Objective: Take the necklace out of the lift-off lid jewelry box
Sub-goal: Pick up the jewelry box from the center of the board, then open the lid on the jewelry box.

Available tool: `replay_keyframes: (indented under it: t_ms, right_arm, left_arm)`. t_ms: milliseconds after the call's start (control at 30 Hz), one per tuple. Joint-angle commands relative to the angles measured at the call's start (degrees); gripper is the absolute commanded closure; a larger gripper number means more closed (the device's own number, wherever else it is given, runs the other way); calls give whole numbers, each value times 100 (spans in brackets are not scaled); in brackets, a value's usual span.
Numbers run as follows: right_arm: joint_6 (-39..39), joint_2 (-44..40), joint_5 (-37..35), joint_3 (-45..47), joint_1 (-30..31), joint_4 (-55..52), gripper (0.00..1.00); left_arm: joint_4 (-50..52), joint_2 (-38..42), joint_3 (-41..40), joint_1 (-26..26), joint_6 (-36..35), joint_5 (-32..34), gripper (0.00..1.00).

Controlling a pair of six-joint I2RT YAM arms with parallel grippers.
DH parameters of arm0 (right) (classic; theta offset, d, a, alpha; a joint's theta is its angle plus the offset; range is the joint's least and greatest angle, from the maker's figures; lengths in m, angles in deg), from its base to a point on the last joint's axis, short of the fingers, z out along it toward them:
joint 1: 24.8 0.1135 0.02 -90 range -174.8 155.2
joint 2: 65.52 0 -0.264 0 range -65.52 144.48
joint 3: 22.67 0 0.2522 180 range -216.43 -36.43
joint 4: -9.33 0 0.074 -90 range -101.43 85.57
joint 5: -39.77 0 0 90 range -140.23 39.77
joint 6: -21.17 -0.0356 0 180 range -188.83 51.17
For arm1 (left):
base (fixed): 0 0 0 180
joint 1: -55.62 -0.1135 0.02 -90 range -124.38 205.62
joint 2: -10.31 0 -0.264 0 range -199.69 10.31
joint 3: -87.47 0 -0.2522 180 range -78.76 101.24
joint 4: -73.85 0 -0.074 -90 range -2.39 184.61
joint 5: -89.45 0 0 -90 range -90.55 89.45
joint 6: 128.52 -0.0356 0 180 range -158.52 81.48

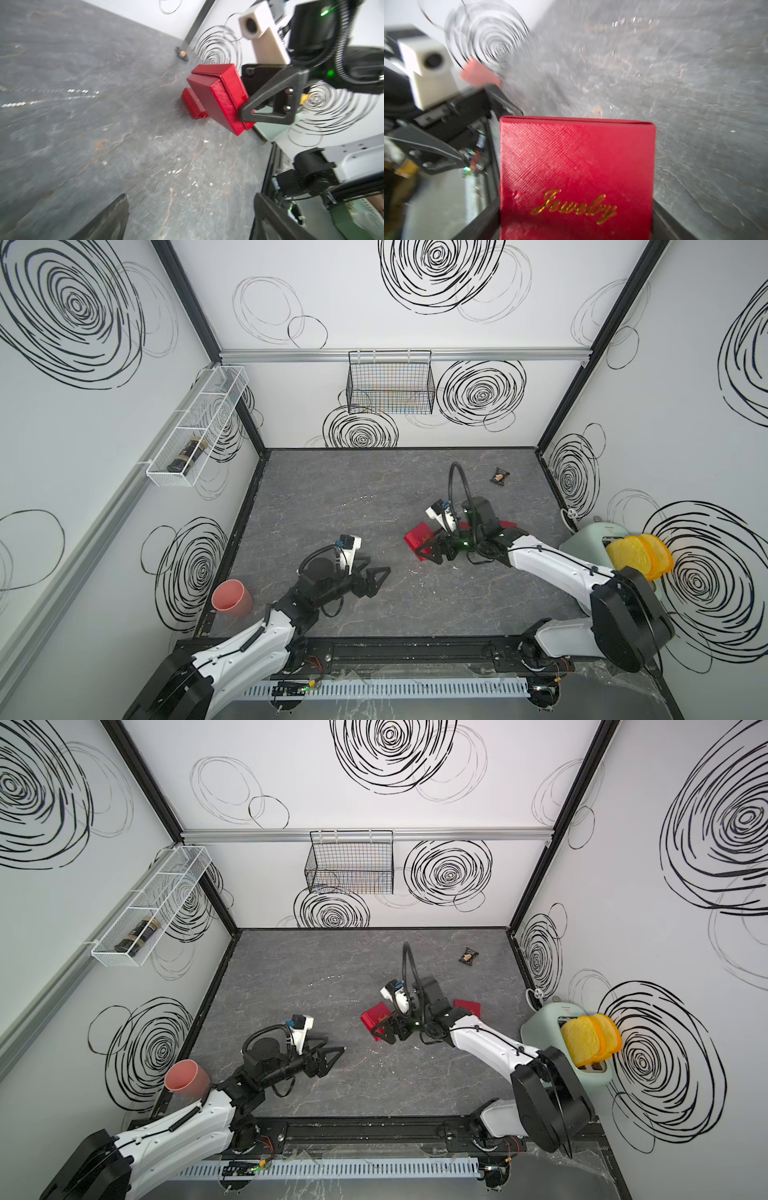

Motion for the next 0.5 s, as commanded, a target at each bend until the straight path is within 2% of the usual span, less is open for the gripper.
replay_keyframes:
  t_ms: [0,267,367,467]
  right_arm:
    - [-655,-424,1347,150,-95,827,27]
    - [-1378,-1197,2162,316,-153,1681,27]
    - [-1405,-1325,2374,284,-152,1701,27]
    - [-1409,-1400,2487,272,-130,1670,27]
  left_arm:
    - [-1801,-272,258,96,534,-792,4]
    - [-4663,-1531,610,446,1832,-1359,4]
    - [-5270,-1773,689,574,2104,-1328,4]
    - [-5251,-1815,789,651,2092,-1273,4]
